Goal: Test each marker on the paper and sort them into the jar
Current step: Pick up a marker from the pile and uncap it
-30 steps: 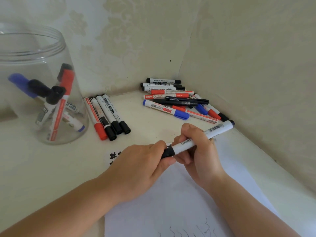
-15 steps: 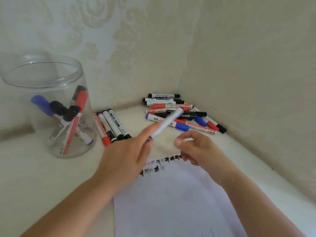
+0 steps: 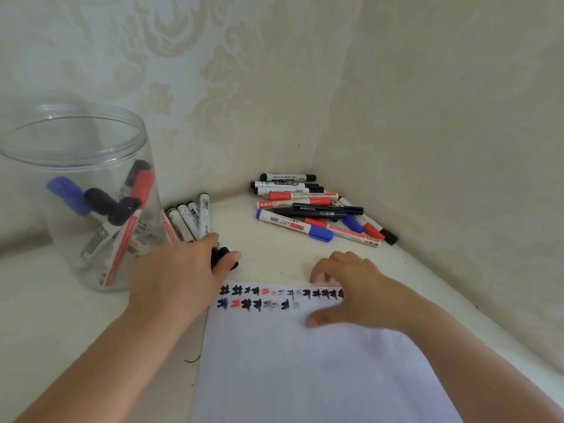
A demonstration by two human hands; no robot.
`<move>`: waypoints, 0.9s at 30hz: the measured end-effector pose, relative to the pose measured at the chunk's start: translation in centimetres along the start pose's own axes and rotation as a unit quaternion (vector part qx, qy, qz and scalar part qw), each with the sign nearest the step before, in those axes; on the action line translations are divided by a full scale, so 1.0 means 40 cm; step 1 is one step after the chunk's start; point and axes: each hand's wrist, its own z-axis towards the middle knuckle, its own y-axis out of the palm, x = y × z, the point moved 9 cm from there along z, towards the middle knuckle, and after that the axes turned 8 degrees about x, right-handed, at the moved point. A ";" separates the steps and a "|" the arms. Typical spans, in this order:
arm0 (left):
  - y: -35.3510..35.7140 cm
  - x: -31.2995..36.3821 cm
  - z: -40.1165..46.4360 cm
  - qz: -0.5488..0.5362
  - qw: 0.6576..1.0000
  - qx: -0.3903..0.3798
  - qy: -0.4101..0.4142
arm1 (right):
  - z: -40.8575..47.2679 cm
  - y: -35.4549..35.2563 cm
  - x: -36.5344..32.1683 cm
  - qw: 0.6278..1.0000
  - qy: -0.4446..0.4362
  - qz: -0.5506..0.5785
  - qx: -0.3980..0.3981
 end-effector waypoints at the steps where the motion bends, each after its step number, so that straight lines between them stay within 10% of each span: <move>1: -0.003 0.003 -0.002 -0.007 1.000 -0.004 -0.003 | 0.021 -0.012 0.012 0.999 0.012 0.029 0.015; 7: -0.038 0.056 -0.005 -0.077 0.995 0.036 0.049 | 0.161 -0.091 0.026 0.972 0.009 -0.083 0.219; 14: 0.075 0.121 -0.010 -0.085 0.981 -0.073 0.160 | 0.206 -0.054 -0.046 0.946 -0.064 -0.204 0.245; 27: 0.056 0.075 0.005 0.064 0.995 -0.032 0.076 | 0.052 -0.094 0.073 0.894 0.129 0.365 0.227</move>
